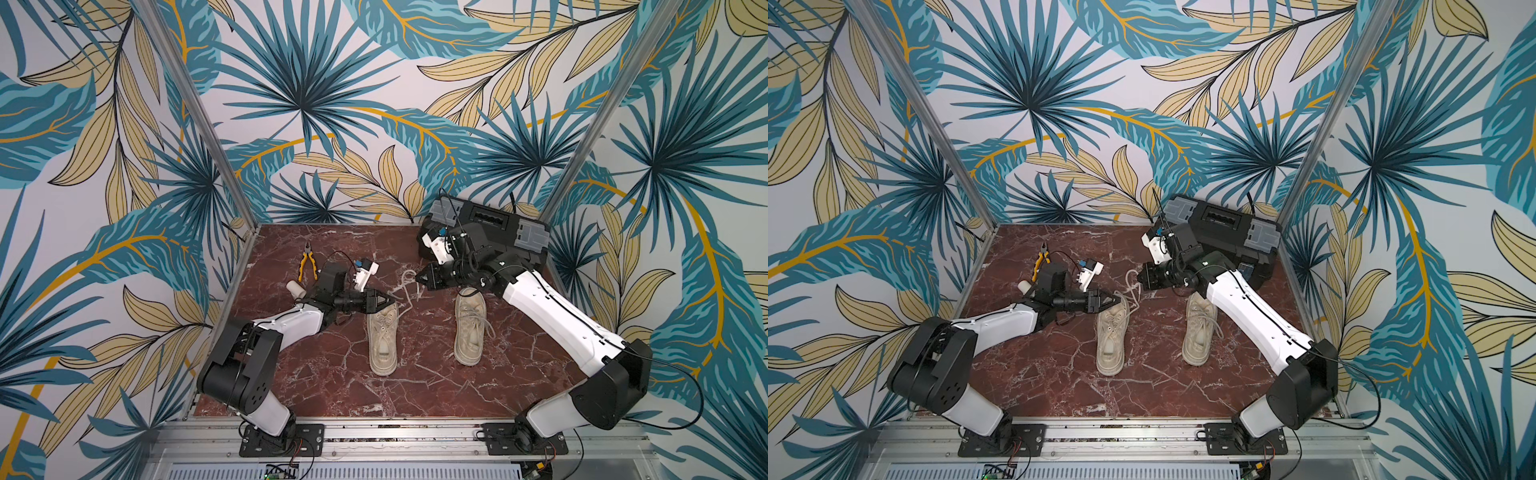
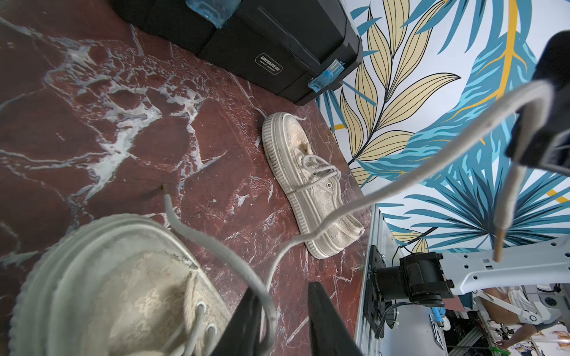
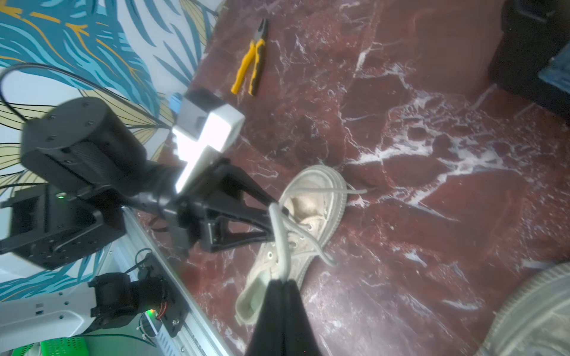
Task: Tie the shoes
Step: Cross the shoelace with the shoelace.
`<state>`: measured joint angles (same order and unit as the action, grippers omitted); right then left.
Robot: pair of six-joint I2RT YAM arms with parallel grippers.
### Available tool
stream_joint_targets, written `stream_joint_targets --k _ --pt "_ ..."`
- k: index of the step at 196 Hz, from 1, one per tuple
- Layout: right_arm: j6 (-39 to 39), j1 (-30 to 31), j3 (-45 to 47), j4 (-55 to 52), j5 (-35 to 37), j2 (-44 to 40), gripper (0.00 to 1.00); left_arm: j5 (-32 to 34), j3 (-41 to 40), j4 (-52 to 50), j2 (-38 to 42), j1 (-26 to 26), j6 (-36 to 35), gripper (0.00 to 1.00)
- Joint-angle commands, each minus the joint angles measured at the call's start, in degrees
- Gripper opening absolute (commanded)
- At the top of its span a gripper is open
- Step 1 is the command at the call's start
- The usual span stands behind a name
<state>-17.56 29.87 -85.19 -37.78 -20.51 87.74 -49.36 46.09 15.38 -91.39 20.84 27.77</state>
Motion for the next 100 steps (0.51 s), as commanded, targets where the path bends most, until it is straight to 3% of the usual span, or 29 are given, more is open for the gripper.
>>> stream_joint_targets --k 1,100 --pt "-0.6 0.9 -2.2 -0.2 -2.3 2.4 0.00 -1.2 2.1 1.9 0.2 0.0 -0.7 0.31" --pt "-2.7 4.3 -7.2 1.6 -2.7 7.3 0.00 -1.1 2.8 2.4 0.1 0.8 -0.4 0.32"
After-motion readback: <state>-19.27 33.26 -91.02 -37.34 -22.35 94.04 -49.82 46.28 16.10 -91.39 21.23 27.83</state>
